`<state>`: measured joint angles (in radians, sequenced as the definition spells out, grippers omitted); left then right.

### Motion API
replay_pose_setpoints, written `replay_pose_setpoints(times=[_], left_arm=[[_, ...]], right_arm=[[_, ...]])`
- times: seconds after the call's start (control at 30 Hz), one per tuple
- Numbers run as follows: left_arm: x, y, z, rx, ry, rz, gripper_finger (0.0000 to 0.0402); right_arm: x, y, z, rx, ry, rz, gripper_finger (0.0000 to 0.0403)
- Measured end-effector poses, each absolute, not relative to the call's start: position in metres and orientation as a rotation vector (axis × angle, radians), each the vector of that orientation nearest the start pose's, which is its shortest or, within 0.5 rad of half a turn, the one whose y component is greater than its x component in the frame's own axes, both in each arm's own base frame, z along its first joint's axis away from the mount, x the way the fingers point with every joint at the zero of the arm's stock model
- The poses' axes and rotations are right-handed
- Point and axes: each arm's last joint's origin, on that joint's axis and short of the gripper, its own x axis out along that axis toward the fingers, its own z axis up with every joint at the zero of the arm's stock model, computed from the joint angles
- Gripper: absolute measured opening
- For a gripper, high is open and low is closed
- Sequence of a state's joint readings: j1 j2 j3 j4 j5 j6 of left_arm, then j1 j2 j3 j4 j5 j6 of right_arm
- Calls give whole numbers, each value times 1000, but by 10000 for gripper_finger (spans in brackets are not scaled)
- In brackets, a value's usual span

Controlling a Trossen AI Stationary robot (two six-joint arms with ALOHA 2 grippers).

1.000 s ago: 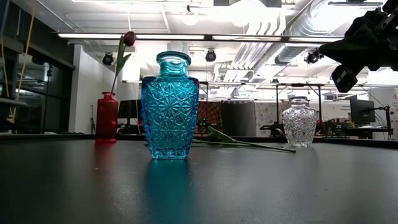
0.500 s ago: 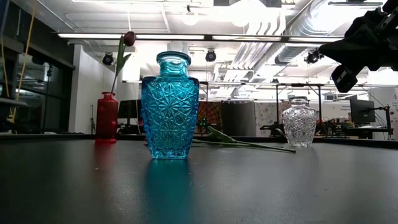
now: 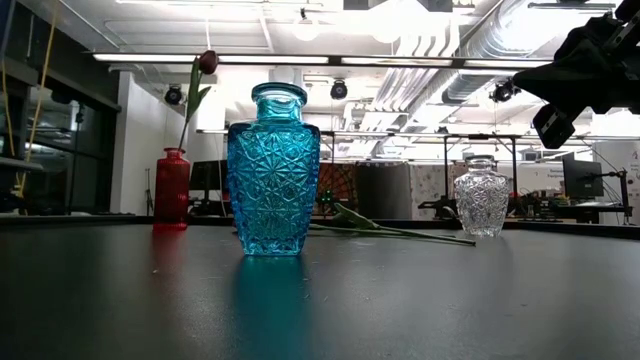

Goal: Sort flowers into vase by color
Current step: Put the left dark red flower into the red vase

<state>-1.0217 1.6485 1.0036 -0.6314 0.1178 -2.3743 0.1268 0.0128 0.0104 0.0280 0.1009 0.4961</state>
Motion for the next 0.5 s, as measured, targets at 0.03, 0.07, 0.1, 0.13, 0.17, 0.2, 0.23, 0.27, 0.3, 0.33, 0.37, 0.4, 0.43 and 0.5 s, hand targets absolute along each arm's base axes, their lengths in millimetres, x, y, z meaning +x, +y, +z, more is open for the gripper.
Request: replay_pose_setpoints(times=[0.03,0.07,0.1,0.13,0.17,0.2,0.23,0.27,0.3,0.33,0.37,0.4,0.43,0.5], left_arm=[[151,-260,177,-1277,1474,811,204],[149,-261,176,-1265,1485,816,204],[148,-262,175,-1254,1496,826,204],[148,-263,171,-1243,1500,837,204],[148,-265,168,-1235,1499,846,204],[149,-266,163,-1227,1496,856,204],[152,-267,158,-1227,1492,863,204],[153,-268,154,-1226,1489,869,204],[156,-269,150,-1228,1481,876,204],[157,-269,148,-1232,1471,875,204],[160,-269,147,-1244,1455,867,204],[162,-270,148,-1255,1441,858,204],[164,-271,149,-1260,1427,850,204],[166,-270,150,-1264,1408,845,204]], right_arm=[[97,9,169,499,-19,31,0],[97,9,169,499,-18,32,0],[97,9,169,499,-18,31,0],[97,9,169,499,-18,31,0],[97,9,169,499,-18,31,0],[97,9,169,499,-18,32,0],[97,9,169,499,-18,31,0],[97,9,169,499,-18,31,0],[97,9,169,499,-18,31,0],[97,9,169,499,-18,32,0],[97,9,169,499,-18,31,0],[97,9,169,499,-18,31,0],[97,9,169,499,-18,32,0],[97,9,169,499,-18,31,0]])
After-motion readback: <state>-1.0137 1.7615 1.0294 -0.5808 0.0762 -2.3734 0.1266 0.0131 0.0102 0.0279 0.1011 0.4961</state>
